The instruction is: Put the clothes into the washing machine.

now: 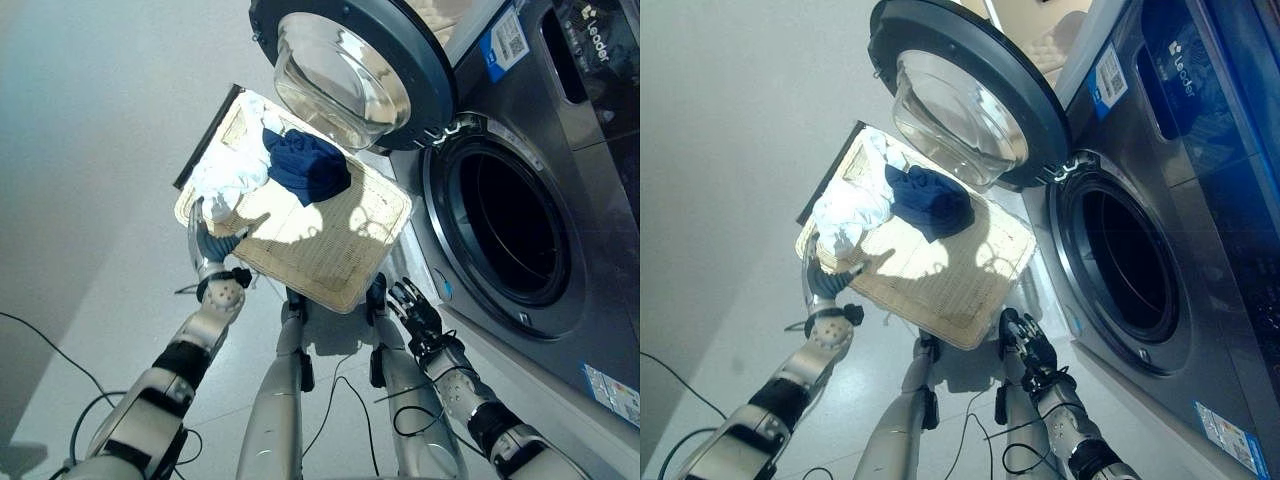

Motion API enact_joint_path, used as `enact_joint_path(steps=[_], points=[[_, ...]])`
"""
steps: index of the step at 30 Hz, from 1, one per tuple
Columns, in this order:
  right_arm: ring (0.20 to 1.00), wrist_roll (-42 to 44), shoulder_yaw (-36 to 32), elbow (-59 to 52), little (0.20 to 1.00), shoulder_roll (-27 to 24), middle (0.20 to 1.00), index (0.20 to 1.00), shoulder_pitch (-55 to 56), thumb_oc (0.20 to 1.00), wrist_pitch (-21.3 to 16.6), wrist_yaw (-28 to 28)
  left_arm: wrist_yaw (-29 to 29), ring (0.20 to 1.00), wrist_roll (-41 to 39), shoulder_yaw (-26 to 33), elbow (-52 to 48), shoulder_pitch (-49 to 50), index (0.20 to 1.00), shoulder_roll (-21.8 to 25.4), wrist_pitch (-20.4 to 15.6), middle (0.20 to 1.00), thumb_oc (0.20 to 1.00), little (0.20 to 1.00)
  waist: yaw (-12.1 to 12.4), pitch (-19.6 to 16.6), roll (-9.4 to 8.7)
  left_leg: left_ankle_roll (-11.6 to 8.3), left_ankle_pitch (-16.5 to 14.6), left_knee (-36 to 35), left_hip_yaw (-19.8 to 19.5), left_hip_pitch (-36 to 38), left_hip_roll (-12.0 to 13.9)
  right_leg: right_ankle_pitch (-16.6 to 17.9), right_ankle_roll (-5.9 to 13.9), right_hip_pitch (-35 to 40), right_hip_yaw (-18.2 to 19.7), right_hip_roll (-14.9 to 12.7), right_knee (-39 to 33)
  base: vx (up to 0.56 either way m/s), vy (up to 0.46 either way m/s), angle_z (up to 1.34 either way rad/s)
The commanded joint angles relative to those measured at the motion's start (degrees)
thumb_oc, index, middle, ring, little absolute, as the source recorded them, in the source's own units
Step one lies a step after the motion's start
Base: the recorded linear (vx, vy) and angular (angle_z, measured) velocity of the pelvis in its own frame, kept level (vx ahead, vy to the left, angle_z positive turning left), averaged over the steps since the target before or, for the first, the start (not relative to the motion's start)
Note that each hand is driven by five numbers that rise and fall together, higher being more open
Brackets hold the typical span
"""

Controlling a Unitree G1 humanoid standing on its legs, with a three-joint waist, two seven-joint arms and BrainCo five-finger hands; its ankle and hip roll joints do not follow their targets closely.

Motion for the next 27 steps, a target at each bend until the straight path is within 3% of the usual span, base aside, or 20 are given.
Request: enact_joint_path(steps=[1, 3, 4, 10, 12, 14, 17, 27], points=[[1.000, -1.03, 0.98, -4.33, 1.000, -0.97, 1.000, 1.000, 1.81, 1.000, -0.55, -0.28, 2.87, 1.000, 3.98, 2.15, 2.88, -2.23, 1.000, 3.57, 2.09, 1.000, 1.000, 1.000, 0.13, -1.12, -3.40, -1.67, -5.13, 6.04, 1.76, -1.77, -3.70, -0.74, 2.62, -3.21, -0.68, 1.66, 3.29, -0.01, 0.065, -0.05], [1.000, -0.84, 1.07, -4.17, 1.000, -1.09, 1.000, 1.000, 1.90, 1.000, -0.80, -0.08, 3.03, 1.000, 4.40, 2.03, 3.45, -2.90, 1.000, 3.88, 2.44, 1.000, 1.000, 1.000, -0.02, -1.12, -3.68, -1.71, -5.28, 6.40, 1.98, -2.09, -3.64, -0.71, 2.66, -3.49, -0.67, 1.65, 3.40, -0.01, 0.038, -0.02], [1.000, -0.95, 1.50, -5.17, 1.000, -1.59, 1.000, 1.000, 2.70, 1.000, -0.79, -0.28, 3.55, 1.000, 6.28, 0.80, 4.98, -5.66, 1.000, 5.23, 4.93, 1.000, 1.000, 1.000, -0.78, -1.12, -5.05, -1.73, -6.15, 8.14, 2.62, -3.41, -3.58, -0.54, 2.84, -4.45, -0.53, 1.71, 3.69, -0.02, 0.069, -0.05], [1.000, -1.35, 2.04, -6.65, 1.000, -2.65, 1.000, 1.000, 4.06, 1.000, -0.81, -0.23, 5.01, 1.000, 9.08, -0.21, 6.21, -8.92, 1.000, 7.30, 8.66, 1.000, 1.000, 1.000, -1.85, -1.12, -6.79, -1.50, -7.72, 11.68, 3.14, -6.34, -3.92, 0.28, 3.06, -6.72, 0.02, 1.59, 4.01, -0.01, 0.059, -0.02], [1.000, -1.22, 2.32, -7.81, 1.000, -3.26, 1.000, 1.000, 4.94, 1.000, -0.96, 0.64, 6.51, 1.000, 7.93, -0.65, 8.90, -11.86, 1.000, 8.93, 12.71, 1.000, 1.000, 1.000, -3.06, -1.12, -8.08, -1.35, -9.58, 15.70, 3.56, -9.30, -4.44, 0.96, 3.26, -9.05, 0.88, 1.41, 4.42, -0.01, 0.104, 0.05], [1.000, -1.19, 2.38, -7.93, 1.000, -3.28, 1.000, 1.000, 5.03, 1.000, -0.97, 0.81, 6.63, 1.000, 7.72, -0.69, 9.41, -12.27, 1.000, 9.13, 13.25, 1.000, 1.000, 1.000, -3.22, -1.12, -8.25, -1.34, -9.82, 16.28, 3.61, -9.68, -4.48, 1.05, 3.28, -9.32, 0.98, 1.38, 4.49, 0.00, 0.048, 0.03], [1.000, -0.31, 3.42, -9.64, 1.000, -3.82, 1.000, 1.000, 5.92, 1.000, -0.69, 2.31, 9.39, 1.000, 8.14, -1.21, 14.78, -15.71, 1.000, 11.51, 18.63, 1.000, 1.000, 1.000, -4.82, -1.12, -10.31, -1.05, -12.26, 21.30, 3.83, -12.91, -4.70, 1.65, 3.61, -11.72, 2.32, 1.23, 5.49, 0.01, 0.090, -0.04], [1.000, 1.51, 5.20, -11.98, 1.000, -5.14, 1.000, 1.000, 7.34, 1.000, -1.22, 5.12, 8.73, 1.000, 7.02, -3.17, 23.32, -21.07, 1.000, 14.28, 20.82, 1.000, 1.000, 1.000, -7.56, -1.12, -12.31, -0.19, -14.81, 26.38, 4.40, -18.44, -4.84, 2.28, 4.03, -17.54, 5.08, 2.08, 8.30, 0.02, 0.079, -0.04]])
